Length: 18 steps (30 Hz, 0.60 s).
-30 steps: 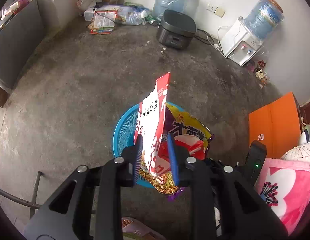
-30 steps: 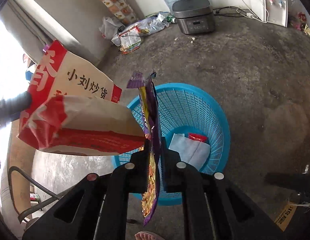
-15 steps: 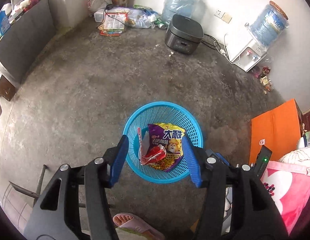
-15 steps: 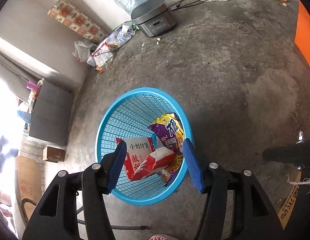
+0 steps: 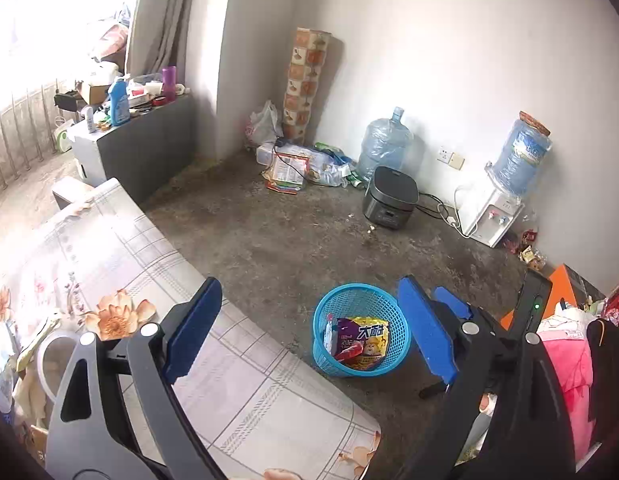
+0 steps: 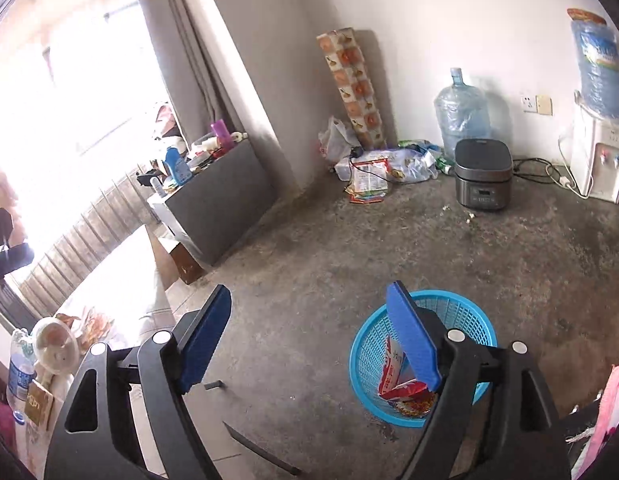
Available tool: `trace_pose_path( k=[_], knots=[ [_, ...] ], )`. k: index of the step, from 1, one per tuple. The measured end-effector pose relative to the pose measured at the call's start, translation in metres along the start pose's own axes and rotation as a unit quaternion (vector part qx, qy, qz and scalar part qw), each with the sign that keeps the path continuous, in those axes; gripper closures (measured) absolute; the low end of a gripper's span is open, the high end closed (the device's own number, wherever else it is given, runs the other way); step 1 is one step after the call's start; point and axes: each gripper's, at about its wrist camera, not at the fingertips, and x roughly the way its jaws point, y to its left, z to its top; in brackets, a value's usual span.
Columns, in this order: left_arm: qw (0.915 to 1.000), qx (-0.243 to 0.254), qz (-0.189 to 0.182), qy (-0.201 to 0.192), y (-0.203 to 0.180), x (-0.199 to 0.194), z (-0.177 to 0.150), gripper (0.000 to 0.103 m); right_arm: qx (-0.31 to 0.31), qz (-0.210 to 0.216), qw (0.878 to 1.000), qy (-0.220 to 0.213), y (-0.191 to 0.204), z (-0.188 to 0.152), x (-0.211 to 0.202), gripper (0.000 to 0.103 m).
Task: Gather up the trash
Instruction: 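Move both grippers back over the table toward the remaining items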
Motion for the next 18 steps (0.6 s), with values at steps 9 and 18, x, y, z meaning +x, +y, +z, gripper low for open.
trace_pose_path(
  k=[9,18],
  knots=[
    [0.9873,-0.099,0.113,-0.051,0.089,-0.110,-0.051,0.009,-0.105,0.042,0.993,-0.024,0.104,0.002,-0.043,0.006],
    [0.9589,-0.196,0.173,-0.110,0.148,-0.178,-0.098,0.009,-0.172,0.030,0.985,-0.018,0.172,-0.012,-0.059,0.006]
  ],
)
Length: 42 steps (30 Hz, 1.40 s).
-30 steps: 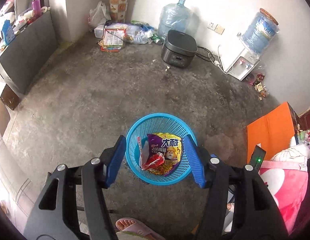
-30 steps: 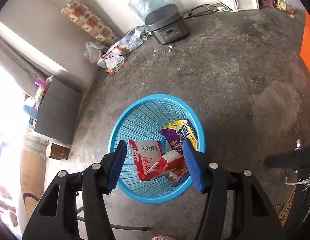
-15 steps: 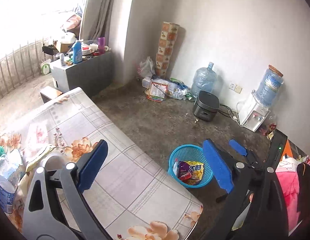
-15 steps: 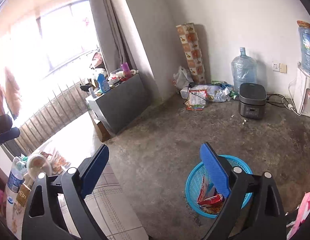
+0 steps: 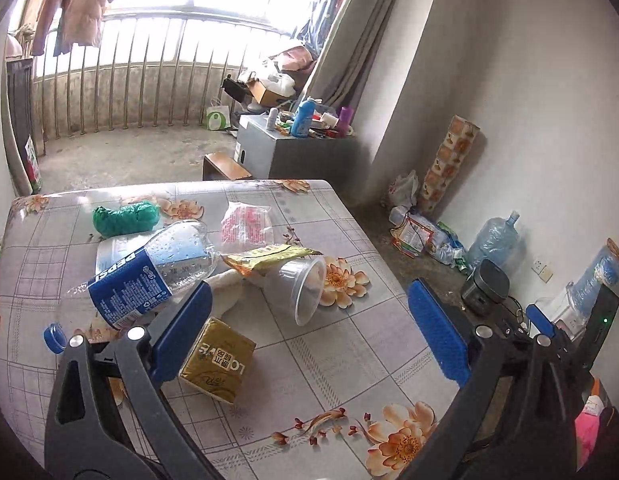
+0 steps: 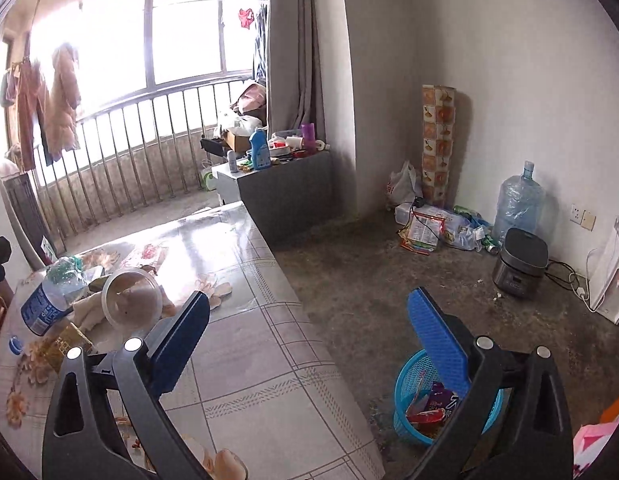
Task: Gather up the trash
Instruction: 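Move both grippers back over the table toward the remaining items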
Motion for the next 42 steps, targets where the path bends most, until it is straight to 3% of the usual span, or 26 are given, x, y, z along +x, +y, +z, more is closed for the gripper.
trace_pose_path(
  k=[11,21,42],
  knots=[
    [0.9995,-0.019,-0.005,-0.025,0.026,-0.023,-0.010,0.009,-0.041,0.056,0.998,0.009,0.055,-0.001,-0.011,0.006],
    [0.9993,-0.018,-0.029,-0.016,0.032,-0.021,-0.015,0.009,-0.030,0.084,0.996,0.011,0.062,0.000,-0.012,0.006],
    [0.9990,0.033,0.010,-0.028,0.042,-0.028,-0.028,0.009,0.010,0.124,0.992,0.037,0.060,-0.004,-0.001,0.006]
  ],
)
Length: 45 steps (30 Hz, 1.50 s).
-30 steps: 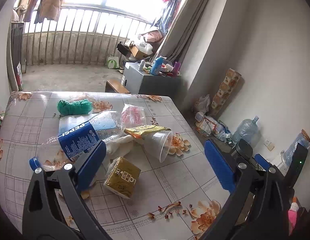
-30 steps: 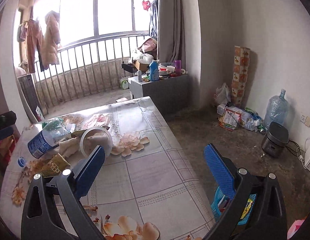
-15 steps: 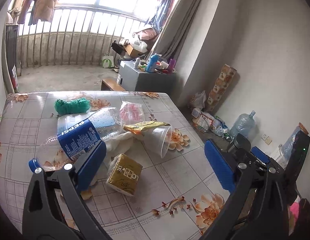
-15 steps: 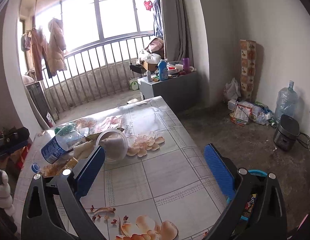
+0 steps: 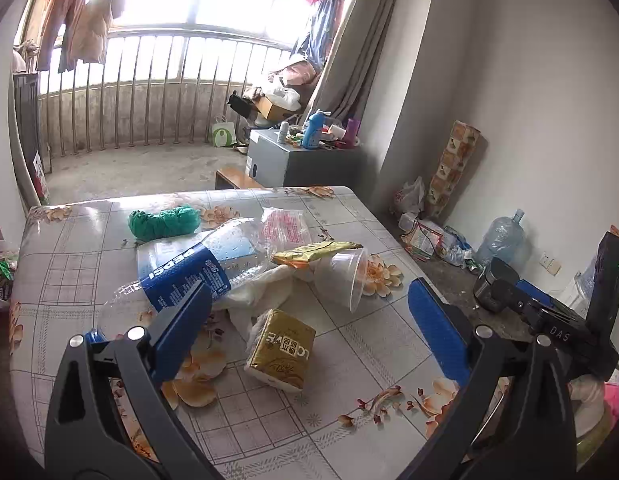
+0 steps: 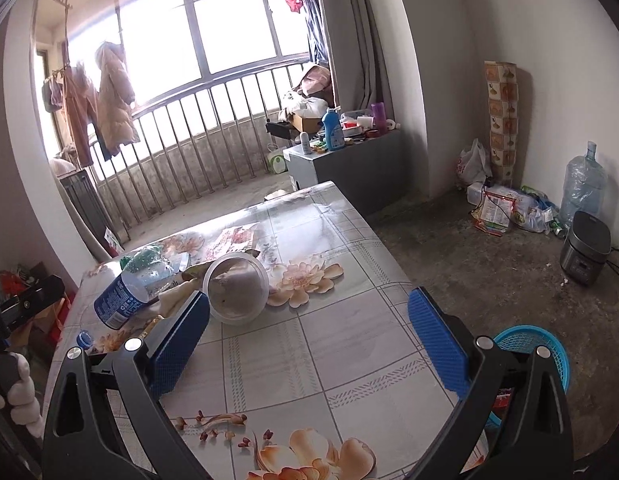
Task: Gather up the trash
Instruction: 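Move both grippers back over the table toward the remaining items, then grasp the clear plastic bowl rim with the right gripper while the left gripper grasps the gold tissue pack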
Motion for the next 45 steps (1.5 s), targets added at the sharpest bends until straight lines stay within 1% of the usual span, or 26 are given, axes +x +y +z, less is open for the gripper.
trace_pose_path(
  k=[4,8,11,15,16,18,20,24,26,28,30,32,33,35,36,38,39,40,41,43,45],
  knots=[
    [0.9999,-0.005,0.013,-0.001,0.010,-0.003,-0.003,0.009,0.005,0.004,1.000,0.000,-0.007,0.000,0.001,0.006],
    [0.9997,-0.008,0.024,-0.003,0.018,-0.005,-0.011,0.009,0.013,0.015,1.000,0.010,-0.011,-0.002,0.009,0.006],
    [0.9997,-0.004,0.025,0.000,0.022,-0.002,-0.016,0.009,0.014,0.025,0.999,0.022,-0.008,-0.004,0.017,0.006],
    [0.9996,0.014,0.019,0.014,0.021,0.008,-0.023,0.009,0.012,0.049,0.998,0.035,0.001,-0.005,0.030,0.007],
    [0.9995,0.019,0.017,0.017,0.020,0.012,-0.025,0.009,0.011,0.057,0.998,0.039,0.005,-0.005,0.034,0.010],
    [0.9993,0.027,0.011,0.024,0.018,0.018,-0.028,0.009,0.009,0.072,0.996,0.048,0.012,-0.005,0.043,0.010],
    [0.9990,0.031,0.002,0.032,0.017,0.027,-0.031,0.009,0.008,0.088,0.994,0.059,0.019,-0.004,0.053,0.015],
    [0.9982,0.037,-0.007,0.047,0.015,0.044,-0.034,0.009,0.013,0.127,0.988,0.083,0.032,-0.003,0.075,0.022],
    [0.9976,0.040,-0.011,0.056,0.015,0.052,-0.035,0.009,0.018,0.145,0.985,0.095,0.038,-0.002,0.087,0.028],
    [0.9971,0.041,-0.013,0.062,0.016,0.059,-0.037,0.013,0.022,0.165,0.980,0.109,0.042,-0.002,0.099,0.034],
    [0.9968,0.039,-0.014,0.068,0.019,0.065,-0.038,0.020,0.024,0.184,0.975,0.124,0.048,-0.001,0.112,0.039],
    [0.9966,0.034,-0.013,0.074,0.023,0.070,-0.039,0.024,0.028,0.203,0.969,0.139,0.054,-0.001,0.124,0.047],
    [0.9966,0.030,-0.013,0.075,0.025,0.072,-0.039,0.026,0.029,0.211,0.966,0.145,0.056,-0.001,0.130,0.049],
    [0.9965,0.023,-0.014,0.079,0.029,0.075,-0.039,0.028,0.028,0.220,0.962,0.157,0.062,-0.001,0.140,0.058],
    [0.9964,0.020,-0.015,0.081,0.030,0.076,-0.039,0.030,0.027,0.224,0.961,0.162,0.064,-0.002,0.144,0.059],
    [0.9962,0.017,-0.018,0.084,0.032,0.078,-0.040,0.032,0.027,0.232,0.957,0.171,0.067,-0.003,0.152,0.072],
    [0.9961,0.015,-0.019,0.085,0.033,0.078,-0.040,0.032,0.027,0.234,0.956,0.175,0.069,-0.004,0.154,0.077],
    [0.9960,0.014,-0.020,0.086,0.033,0.079,-0.040,0.032,0.028,0.236,0.955,0.177,0.070,-0.004,0.155,0.085],
    [0.9959,0.015,-0.021,0.087,0.032,0.080,-0.040,0.032,0.031,0.239,0.954,0.179,0.070,-0.004,0.155,0.091],
    [0.9956,0.017,-0.021,0.090,0.031,0.082,-0.041,0.032,0.037,0.243,0.953,0.177,0.069,-0.004,0.154,0.096],
    [0.9950,0.021,-0.019,0.096,0.029,0.085,-0.043,0.032,0.041,0.243,0.953,0.173,0.065,-0.003,0.149,0.096]
  ],
)
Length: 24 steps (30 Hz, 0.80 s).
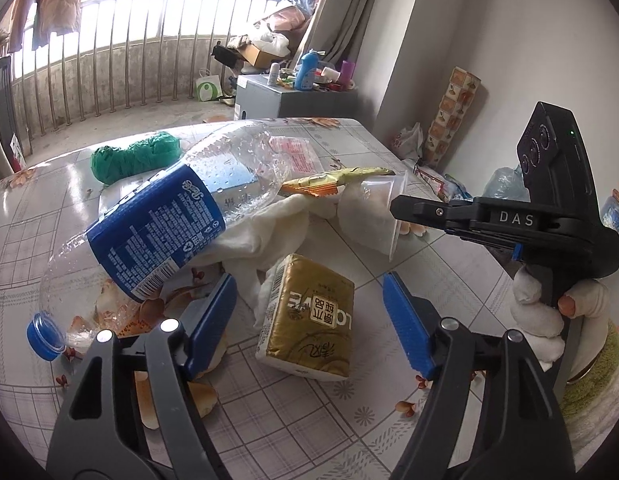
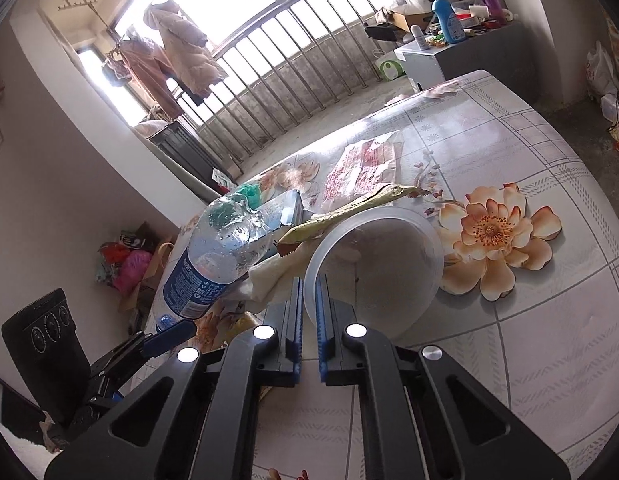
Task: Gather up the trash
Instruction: 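Grasp the clear plastic bowl rim with the right gripper while the left gripper grasps the gold tissue pack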
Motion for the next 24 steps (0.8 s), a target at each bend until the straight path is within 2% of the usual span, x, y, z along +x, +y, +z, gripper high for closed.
trace_pose_path(
  k=[10,17,24],
  knots=[
    [0.9981,0.023,0.030,0.048,-0.009,0.028,-0.008,0.030,0.029,0.002,0.999,-0.018,-0.014,-0.022,-0.049,0.097],
    [0.9925,0.065,0.076,0.070,-0.021,0.043,-0.017,0.031,0.043,-0.003,0.999,-0.018,-0.021,-0.046,-0.068,0.097],
    [0.9924,0.073,0.061,0.079,-0.026,0.039,-0.021,0.050,0.047,-0.009,0.998,-0.028,-0.026,-0.058,-0.086,0.097]
  ],
)
